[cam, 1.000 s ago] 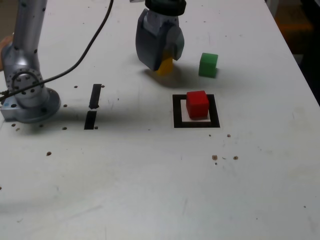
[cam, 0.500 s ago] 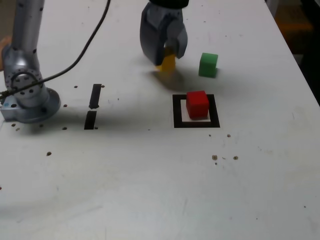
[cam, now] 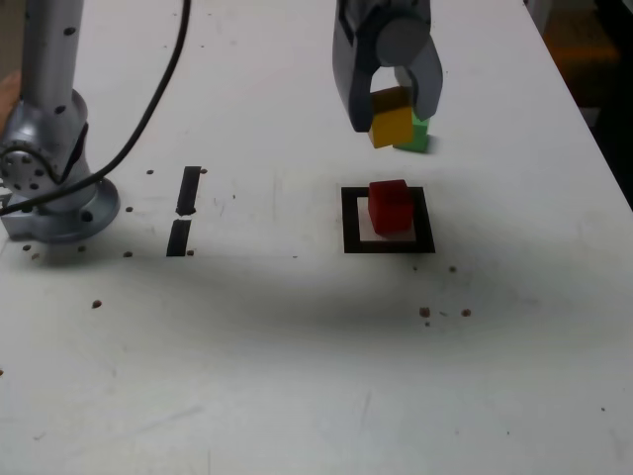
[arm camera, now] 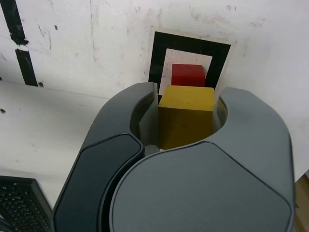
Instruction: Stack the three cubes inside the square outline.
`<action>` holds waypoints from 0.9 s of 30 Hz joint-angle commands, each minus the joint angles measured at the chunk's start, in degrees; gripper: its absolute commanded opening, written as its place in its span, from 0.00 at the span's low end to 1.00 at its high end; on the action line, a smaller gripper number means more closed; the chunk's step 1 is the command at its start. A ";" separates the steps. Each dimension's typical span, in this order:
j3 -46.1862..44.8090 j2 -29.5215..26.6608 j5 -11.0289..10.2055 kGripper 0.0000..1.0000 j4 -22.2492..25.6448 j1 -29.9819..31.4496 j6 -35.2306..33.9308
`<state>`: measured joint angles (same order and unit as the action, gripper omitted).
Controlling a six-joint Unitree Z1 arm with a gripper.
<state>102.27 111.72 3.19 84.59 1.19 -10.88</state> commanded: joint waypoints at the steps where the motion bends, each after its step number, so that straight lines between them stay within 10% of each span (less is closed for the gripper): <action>1: 0.84 1.28 0.17 0.28 -0.03 2.03 -0.78; 27: -3.49 6.14 -1.45 0.28 -3.71 4.41 -2.07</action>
<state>98.88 117.96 1.85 80.92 5.53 -12.90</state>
